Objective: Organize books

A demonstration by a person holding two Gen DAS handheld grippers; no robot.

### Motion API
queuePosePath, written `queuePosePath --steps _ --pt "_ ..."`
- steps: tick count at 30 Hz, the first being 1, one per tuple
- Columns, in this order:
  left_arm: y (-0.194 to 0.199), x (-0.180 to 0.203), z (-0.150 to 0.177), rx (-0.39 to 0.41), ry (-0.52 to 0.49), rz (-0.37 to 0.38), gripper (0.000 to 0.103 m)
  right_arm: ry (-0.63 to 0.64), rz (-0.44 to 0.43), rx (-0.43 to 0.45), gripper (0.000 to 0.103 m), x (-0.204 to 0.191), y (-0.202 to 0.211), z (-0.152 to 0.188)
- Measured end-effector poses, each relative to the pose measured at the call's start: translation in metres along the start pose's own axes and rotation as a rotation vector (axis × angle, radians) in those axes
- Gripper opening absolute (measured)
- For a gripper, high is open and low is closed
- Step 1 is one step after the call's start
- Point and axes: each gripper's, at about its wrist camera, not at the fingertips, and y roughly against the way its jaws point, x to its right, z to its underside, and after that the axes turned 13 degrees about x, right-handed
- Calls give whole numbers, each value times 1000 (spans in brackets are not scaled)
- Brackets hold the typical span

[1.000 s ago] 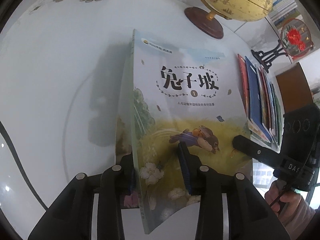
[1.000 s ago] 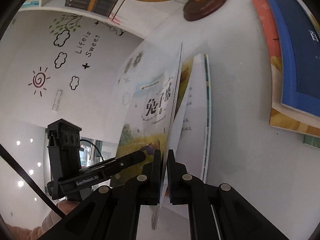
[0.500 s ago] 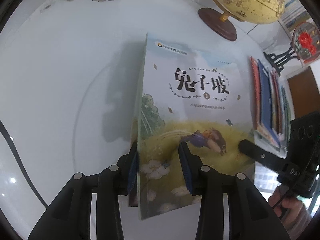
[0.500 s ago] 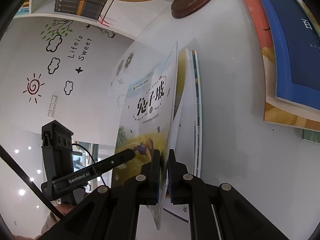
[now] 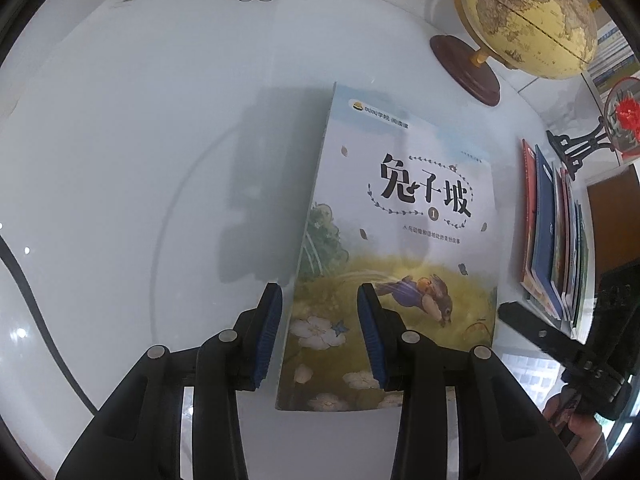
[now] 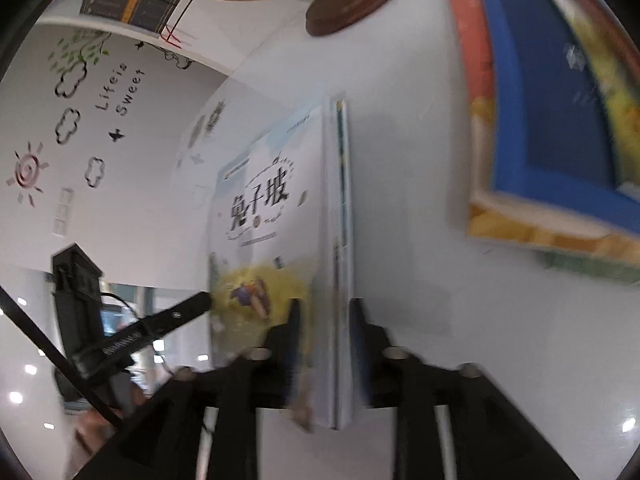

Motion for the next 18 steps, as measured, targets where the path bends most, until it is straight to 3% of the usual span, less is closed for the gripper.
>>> queuePosePath --steps 1,7,9,13,18 --pt "1 1 1 -3 -4 -2 36 10 5 11 46 1 4 0" --pt "-1 20 4 -14 -57 -71 36 0 34 11 47 16 16 -3" --pt "0 26 5 -11 -67 -60 36 -13 37 8 47 21 20 -3" --pt "10 45 7 34 -95 -72 36 -42 27 1 47 30 30 -2" --pt "18 71 2 80 -63 -63 36 24 50 34 47 27 51 -9"
